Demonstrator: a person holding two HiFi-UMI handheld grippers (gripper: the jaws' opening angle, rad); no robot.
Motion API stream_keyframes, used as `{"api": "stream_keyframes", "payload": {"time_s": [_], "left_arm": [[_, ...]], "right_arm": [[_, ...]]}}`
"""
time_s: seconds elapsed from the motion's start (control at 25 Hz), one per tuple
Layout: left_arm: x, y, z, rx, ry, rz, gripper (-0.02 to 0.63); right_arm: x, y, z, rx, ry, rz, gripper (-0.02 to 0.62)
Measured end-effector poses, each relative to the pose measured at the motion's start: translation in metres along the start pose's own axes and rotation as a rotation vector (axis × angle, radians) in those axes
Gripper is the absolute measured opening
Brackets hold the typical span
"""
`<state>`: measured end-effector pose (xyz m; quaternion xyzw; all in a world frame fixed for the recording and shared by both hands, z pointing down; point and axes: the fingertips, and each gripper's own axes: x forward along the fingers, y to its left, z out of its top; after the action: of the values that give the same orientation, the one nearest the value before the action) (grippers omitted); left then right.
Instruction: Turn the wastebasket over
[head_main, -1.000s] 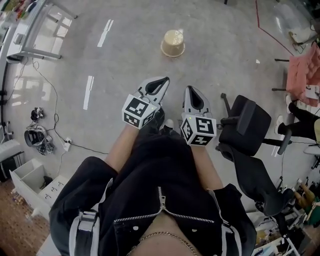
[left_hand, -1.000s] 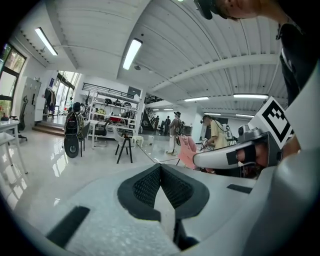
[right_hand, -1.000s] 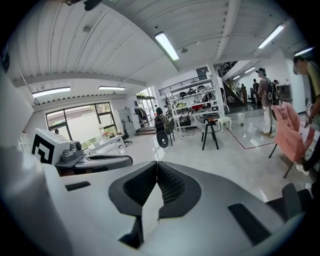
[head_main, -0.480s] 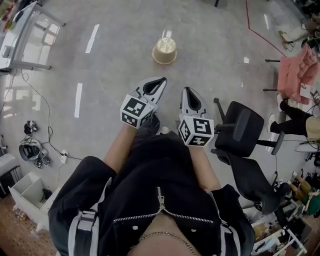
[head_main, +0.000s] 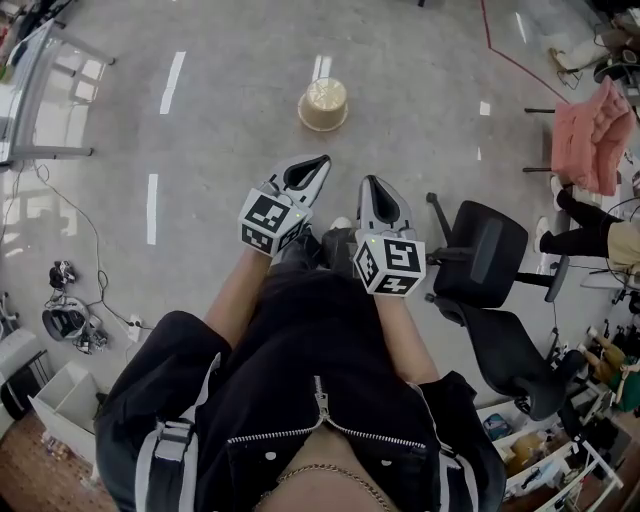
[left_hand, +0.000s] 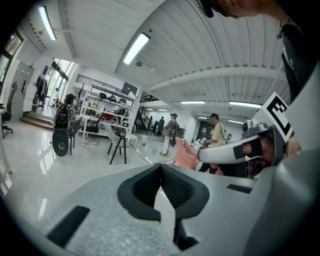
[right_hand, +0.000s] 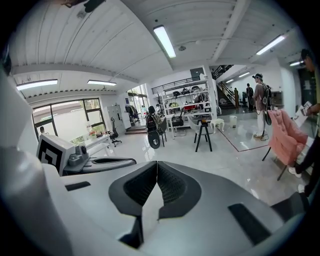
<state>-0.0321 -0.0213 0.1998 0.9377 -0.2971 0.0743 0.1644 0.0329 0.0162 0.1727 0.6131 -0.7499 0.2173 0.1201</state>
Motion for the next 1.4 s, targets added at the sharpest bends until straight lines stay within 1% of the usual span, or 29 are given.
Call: {"api": "stream_keyframes", "payload": {"time_s": [0.24, 0.4, 0.68, 0.88, 1.08, 1.24, 1.4], "left_arm": [[0.019, 0.009, 0.000, -0.002, 0.023, 0.000, 0.003], [0.034, 0.021, 0.003, -0.009, 0.033, 0.030, 0.003], [0.058, 0.051, 0.020, -0.005, 0.049, 0.090, 0.003], [0.085, 0.067, 0.031, -0.002, 0.062, 0.131, 0.003], [0.115, 0.080, 0.034, -0.012, 0.087, 0.167, 0.003], [0.136, 0.085, 0.033, -0.012, 0.096, 0.175, 0.003], [0.148, 0.094, 0.033, -0.017, 0.108, 0.181, 0.003]], "right_arm": [[0.017, -0.012, 0.008, -0.006, 0.013, 0.011, 0.011], [0.037, -0.024, 0.012, 0.003, 0.032, 0.039, 0.011], [0.075, -0.038, 0.039, -0.001, 0.035, 0.102, 0.011], [0.097, -0.067, 0.058, -0.001, 0.037, 0.131, 0.012], [0.122, -0.104, 0.069, 0.018, 0.047, 0.156, 0.012], [0.141, -0.132, 0.075, 0.006, 0.061, 0.167, 0.011], [0.154, -0.148, 0.082, 0.007, 0.071, 0.158, 0.011]]}}
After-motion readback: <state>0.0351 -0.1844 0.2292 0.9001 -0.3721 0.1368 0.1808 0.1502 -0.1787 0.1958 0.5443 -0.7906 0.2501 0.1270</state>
